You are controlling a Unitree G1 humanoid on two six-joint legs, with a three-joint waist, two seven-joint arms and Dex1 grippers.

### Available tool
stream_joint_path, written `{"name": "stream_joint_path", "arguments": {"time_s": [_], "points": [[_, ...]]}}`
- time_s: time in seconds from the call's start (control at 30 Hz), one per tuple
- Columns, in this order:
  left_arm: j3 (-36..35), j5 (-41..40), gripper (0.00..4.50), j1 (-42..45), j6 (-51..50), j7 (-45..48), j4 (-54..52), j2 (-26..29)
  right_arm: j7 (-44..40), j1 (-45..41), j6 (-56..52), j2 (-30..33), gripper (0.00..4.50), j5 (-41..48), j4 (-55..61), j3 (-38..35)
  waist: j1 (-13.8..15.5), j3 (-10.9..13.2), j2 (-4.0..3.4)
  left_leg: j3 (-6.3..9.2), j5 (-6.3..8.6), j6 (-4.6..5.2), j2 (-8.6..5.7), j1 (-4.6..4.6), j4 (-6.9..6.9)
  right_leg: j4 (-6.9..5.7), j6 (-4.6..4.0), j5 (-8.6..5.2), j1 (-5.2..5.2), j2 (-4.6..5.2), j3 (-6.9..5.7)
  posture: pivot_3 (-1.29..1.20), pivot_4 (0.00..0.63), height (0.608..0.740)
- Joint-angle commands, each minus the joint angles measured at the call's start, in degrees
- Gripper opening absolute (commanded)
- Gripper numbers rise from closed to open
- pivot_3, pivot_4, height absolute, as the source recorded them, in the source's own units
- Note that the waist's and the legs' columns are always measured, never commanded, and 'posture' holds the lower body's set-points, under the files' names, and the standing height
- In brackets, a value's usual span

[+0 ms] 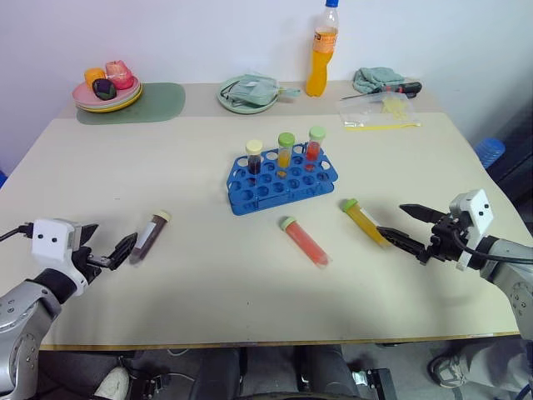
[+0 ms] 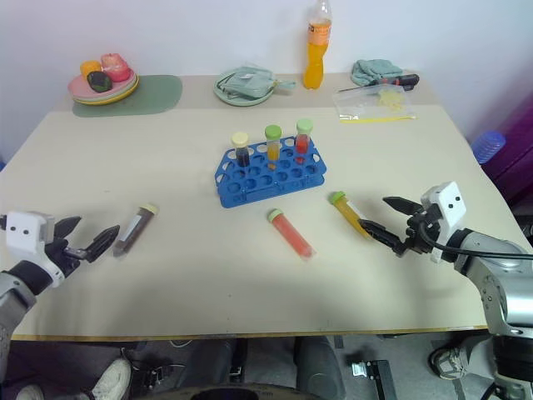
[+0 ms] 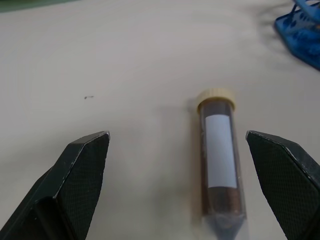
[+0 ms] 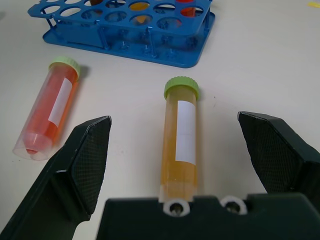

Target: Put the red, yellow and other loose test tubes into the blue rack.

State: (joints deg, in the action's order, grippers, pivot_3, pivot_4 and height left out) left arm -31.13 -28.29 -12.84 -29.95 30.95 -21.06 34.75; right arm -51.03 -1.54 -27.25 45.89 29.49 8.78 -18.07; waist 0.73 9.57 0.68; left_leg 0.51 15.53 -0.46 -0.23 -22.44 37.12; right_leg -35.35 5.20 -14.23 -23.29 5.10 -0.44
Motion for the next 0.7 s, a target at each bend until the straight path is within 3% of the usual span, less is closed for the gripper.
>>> {"name": "stream_joint_path", "arguments": {"time_s": [0.03, 0.7], "points": [[-1.31, -0.79, 4.5, -0.27, 0.05, 0.07, -1.65, 0.45, 0.46, 0.55, -0.15, 0.52, 4.49, 0.6, 2.38, -2.1, 0.0, 0.0, 0.0, 0.0, 0.0, 0.0, 0.0, 0.0, 0.0, 0.0, 0.0, 0.0, 0.0, 0.0, 0.0, 0.0, 0.15, 0.74], [1.39, -1.14, 4.5, 2.64, -0.22, -0.21, -1.43, 0.16, 2.05, 1.41, 0.18, -1.13, 4.49, 0.95, 2.8, -1.46, -0.01, 0.0, 0.0, -0.03, 0.0, 0.0, 0.0, 0.01, 0.01, -0.01, 0.01, 0.0, 0.0, -0.04, -0.03, 0.0, 0.15, 0.74]]}}
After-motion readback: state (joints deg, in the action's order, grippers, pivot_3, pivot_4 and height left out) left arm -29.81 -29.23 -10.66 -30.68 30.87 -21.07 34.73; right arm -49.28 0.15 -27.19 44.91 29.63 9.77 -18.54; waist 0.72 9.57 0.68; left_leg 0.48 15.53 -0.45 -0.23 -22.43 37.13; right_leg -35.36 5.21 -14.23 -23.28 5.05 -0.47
